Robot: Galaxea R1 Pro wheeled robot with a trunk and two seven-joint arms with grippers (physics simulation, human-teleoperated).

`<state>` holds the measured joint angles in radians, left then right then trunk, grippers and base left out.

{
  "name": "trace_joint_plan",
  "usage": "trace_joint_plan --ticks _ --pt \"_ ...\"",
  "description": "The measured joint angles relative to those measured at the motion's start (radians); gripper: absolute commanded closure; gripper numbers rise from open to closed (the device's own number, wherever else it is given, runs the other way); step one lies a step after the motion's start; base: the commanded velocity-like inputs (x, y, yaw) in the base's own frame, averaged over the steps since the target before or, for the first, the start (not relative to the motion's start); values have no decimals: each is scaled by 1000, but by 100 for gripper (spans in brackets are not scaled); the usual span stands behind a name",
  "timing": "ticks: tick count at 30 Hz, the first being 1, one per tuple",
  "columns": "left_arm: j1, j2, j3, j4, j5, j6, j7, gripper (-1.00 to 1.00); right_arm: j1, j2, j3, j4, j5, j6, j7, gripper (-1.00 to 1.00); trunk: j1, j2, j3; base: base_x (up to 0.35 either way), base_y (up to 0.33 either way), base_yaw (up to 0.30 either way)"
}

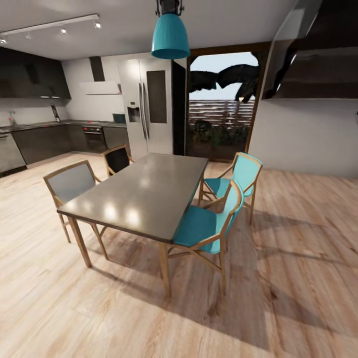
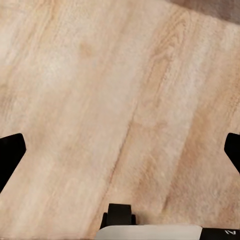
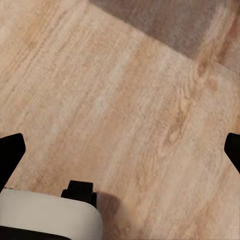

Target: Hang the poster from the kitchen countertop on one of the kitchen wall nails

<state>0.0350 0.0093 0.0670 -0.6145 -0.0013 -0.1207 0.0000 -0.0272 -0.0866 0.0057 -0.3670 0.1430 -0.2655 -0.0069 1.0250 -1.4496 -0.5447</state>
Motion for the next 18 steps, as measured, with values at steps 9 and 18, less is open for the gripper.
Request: trace_joint_plan --ticks 9,18 --pt "0 0 0 0 0 0 0 -100 0 -2 1 15 18 3 4 -100 0 0 -3 0 298 97" --pt "0 0 0 0 0 0 0 -100 0 1 -1 17 28 0 0 -100 0 0 -4 0 298 116"
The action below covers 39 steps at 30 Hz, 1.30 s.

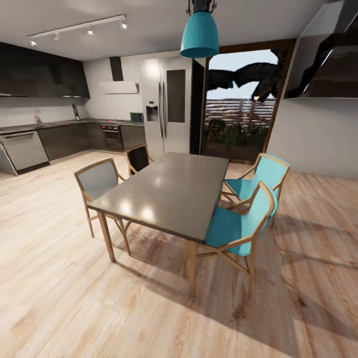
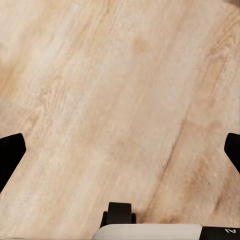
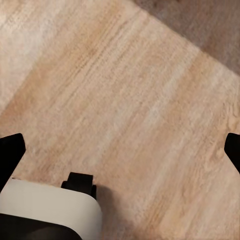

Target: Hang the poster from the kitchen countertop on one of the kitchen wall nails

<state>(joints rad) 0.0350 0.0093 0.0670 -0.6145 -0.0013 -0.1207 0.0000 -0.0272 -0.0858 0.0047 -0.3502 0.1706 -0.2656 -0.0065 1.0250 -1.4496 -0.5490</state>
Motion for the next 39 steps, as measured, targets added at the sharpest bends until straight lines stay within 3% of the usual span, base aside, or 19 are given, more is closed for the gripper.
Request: trace_joint_plan --ticks 23,39 --pt "0 0 0 0 0 0 0 -100 0 2 0 -1 0 0 -1 -100 0 0 -12 105 310 257" --pt "0 0 0 0 0 0 0 -100 0 0 2 2 1 2 4 -100 0 0 -14 178 319 24"
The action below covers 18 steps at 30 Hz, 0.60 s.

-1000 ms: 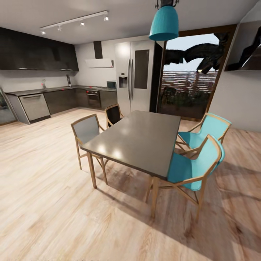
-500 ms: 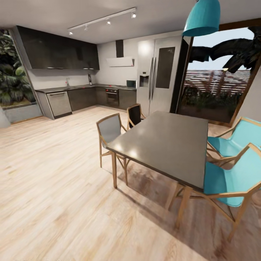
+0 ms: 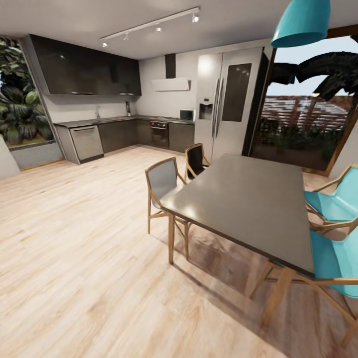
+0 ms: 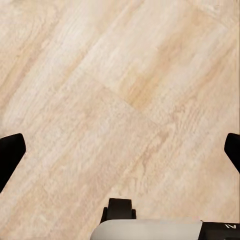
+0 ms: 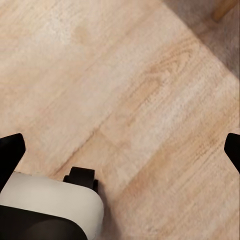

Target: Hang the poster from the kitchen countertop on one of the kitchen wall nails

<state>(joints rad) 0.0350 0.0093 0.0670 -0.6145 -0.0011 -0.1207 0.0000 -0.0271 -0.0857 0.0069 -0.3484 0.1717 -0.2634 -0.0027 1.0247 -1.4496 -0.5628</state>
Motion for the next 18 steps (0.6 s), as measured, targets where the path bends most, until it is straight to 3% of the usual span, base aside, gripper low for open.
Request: trace_joint_plan --ticks 18 --pt "0 0 0 0 0 0 0 -100 0 4 -1 0 -1 -1 -2 -100 0 0 0 232 291 247"
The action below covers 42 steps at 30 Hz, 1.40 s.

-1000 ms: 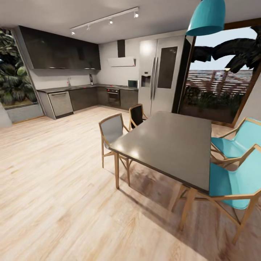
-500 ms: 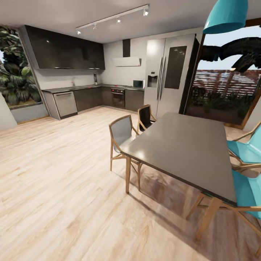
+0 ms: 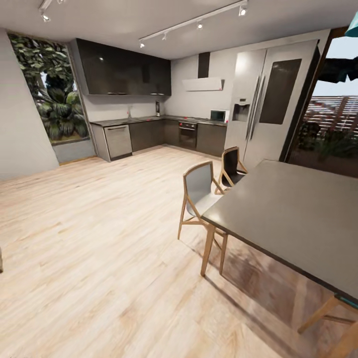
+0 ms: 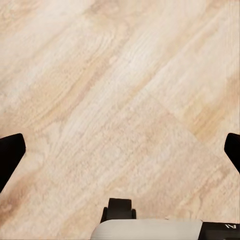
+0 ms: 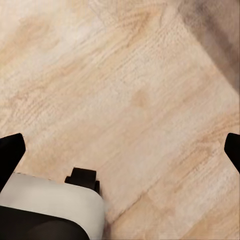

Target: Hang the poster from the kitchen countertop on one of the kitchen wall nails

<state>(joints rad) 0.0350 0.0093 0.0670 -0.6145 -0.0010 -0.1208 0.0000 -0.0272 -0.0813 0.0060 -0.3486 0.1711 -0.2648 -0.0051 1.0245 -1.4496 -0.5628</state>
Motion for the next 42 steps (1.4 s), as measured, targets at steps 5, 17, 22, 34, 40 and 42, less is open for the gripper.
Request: trace_joint_plan --ticks 5,17,22,34,40,42 --pt "0 0 0 0 0 0 0 -100 0 -1 1 0 1 1 1 -100 0 0 0 247 277 103" --pt "0 0 0 0 1 0 0 -100 0 -3 -1 0 0 1 1 -100 0 0 0 247 276 10" --pt "0 0 0 0 1 0 0 -100 0 -3 -1 0 0 1 1 -100 0 0 0 247 276 0" --pt "0 0 0 0 1 0 0 -100 0 -3 -2 0 0 0 1 -100 0 0 0 247 277 0" --pt "0 0 0 0 1 0 0 -100 0 -3 -2 0 0 0 1 -100 0 0 0 247 276 0" --pt "0 0 0 0 1 0 0 -100 0 -3 -2 0 0 0 1 -100 0 0 0 249 275 0"
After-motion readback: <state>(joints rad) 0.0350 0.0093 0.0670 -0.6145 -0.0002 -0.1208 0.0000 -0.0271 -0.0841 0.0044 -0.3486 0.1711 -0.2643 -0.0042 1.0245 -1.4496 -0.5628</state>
